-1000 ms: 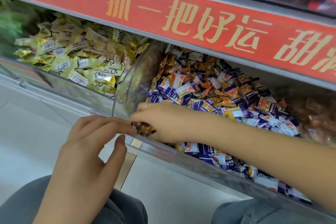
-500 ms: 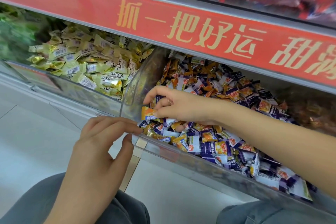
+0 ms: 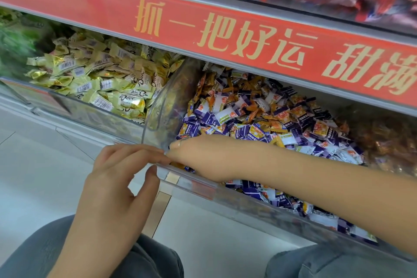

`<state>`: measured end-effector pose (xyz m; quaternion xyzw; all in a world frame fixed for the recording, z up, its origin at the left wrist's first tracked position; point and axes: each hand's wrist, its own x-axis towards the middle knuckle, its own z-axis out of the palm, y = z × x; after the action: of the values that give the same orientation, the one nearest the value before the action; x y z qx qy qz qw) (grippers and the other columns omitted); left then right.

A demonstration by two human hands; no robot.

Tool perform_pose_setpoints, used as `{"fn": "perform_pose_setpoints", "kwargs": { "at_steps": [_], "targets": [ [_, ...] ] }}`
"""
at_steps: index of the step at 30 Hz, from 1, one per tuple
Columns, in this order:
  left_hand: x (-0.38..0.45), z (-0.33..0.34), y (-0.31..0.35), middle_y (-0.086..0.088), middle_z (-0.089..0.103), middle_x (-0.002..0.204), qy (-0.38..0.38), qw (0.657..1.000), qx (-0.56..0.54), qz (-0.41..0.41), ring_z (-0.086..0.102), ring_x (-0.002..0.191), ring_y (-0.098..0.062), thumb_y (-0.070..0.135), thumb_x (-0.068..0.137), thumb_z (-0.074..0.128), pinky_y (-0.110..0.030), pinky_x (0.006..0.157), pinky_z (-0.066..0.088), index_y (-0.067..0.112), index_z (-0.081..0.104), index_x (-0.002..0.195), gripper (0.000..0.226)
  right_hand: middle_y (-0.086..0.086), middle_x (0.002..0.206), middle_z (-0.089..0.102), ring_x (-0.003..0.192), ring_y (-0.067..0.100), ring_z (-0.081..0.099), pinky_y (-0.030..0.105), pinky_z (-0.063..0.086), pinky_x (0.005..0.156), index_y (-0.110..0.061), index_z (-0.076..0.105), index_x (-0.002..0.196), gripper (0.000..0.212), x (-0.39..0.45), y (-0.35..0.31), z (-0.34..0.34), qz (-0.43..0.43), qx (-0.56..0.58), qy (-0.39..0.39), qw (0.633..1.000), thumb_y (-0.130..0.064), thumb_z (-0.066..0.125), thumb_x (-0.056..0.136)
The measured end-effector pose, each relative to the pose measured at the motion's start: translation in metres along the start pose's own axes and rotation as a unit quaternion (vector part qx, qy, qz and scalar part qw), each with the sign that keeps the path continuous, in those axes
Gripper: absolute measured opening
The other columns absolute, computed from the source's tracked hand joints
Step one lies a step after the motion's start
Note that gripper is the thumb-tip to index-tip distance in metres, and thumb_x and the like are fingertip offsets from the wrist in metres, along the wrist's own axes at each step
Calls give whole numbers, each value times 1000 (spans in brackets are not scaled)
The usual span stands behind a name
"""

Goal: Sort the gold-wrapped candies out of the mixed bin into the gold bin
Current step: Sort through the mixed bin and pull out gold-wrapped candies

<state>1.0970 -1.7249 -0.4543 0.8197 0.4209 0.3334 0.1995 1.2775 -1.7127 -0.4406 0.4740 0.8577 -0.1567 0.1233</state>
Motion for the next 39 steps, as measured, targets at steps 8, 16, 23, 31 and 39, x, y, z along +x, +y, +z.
{"fn": "perform_pose_setpoints", "kwargs": {
  "at_steps": [8,16,23,31,39],
  "targets": [
    [-1,-5,0,26,61,102,-11,1000,-8,-23,47,100,5,16,79,51,-9,69,39,36,68,86,27,0,87,49,69,13,48,30,39,58,-16,50,98,6,-15,30,4,79,136,139,978,-19,53,95],
    [0,-2,4,27,60,94,-3,1000,11,-9,45,92,-9,18,81,46,-5,81,33,35,65,88,26,-7,111,50,80,14,55,19,51,62,-18,49,126,33,-39,43,-6,215,617,161,740,-27,57,95],
    [24,4,36,26,56,88,-24,999,-14,37,48,84,-2,34,85,59,-5,78,33,25,66,98,18,7,83,54,67,13,50,19,44,51,-7,56,99,8,-47,33,-12,187,839,158,486,-12,55,93],
    [60,34,49,7,63,77,-74,968,-202,-130,63,65,-3,21,73,81,-21,62,55,15,62,91,26,10,85,59,73,17,56,31,51,67,-6,53,98,6,-53,22,-9,166,876,170,419,-11,50,96],
    [56,41,42,13,65,76,-72,976,-191,-77,61,74,5,-1,71,76,-8,63,47,18,62,86,28,4,79,67,70,17,60,33,50,74,-14,57,109,22,-41,13,-8,172,858,190,445,-31,55,95]
  ]
}}
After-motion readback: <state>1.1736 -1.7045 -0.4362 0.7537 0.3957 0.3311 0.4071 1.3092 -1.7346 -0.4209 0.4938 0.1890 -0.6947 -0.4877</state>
